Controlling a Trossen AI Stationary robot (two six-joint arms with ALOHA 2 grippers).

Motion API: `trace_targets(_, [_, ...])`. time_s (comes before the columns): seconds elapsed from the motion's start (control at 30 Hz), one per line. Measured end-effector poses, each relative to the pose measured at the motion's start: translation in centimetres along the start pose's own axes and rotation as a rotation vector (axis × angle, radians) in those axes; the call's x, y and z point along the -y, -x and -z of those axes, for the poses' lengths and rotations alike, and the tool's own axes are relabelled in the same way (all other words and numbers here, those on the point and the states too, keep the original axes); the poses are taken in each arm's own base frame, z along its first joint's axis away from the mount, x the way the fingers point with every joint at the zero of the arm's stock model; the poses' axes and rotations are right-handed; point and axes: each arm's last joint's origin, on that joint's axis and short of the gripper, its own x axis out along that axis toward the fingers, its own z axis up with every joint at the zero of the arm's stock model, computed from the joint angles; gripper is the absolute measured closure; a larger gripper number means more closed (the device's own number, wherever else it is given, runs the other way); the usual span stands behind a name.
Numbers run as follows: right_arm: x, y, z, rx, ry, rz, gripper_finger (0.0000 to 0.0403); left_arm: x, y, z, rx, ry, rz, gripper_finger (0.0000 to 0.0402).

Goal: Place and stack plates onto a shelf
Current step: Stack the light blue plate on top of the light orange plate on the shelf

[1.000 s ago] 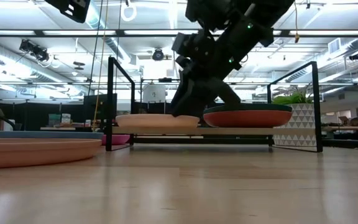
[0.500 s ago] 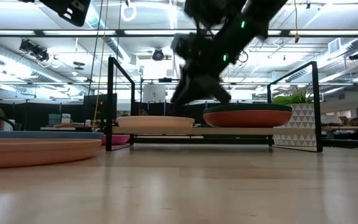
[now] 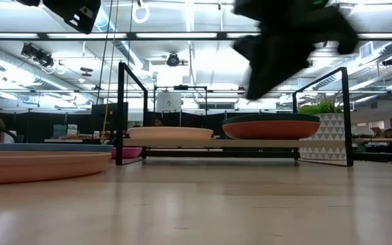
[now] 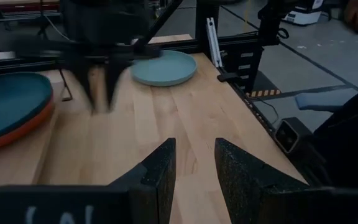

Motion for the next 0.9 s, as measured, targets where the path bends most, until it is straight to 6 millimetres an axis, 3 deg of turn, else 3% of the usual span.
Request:
trace_targets(0.27, [-5.3,1.9,3.1,-0.340,-0.157,-0.103,0.0299,-0.9,-0.3,-0.1,0.002,-0.053,-0.038,0.0283])
trace_targets(0.5, [-7.3,2.9,4.8,-0.512,-0.240,-0.111,0.0266,-1.5,-0.4,-0.2,0.001,-0.050,-0.062,0.0283])
trace_targets(0.67, [-8.5,2.5,4.8,-0.553,-0.439,-0.215,0.0258,-1.5,-0.4,-0.1,-0.007,-0.053,-0.063,0.0283])
trace_targets(0.9, [-11.3,2.1,3.9,-0.570,-0.771,-0.280,0.0277,-1.4,-0.4,0.1,-0.023,-0.102,-0.062,0.0283])
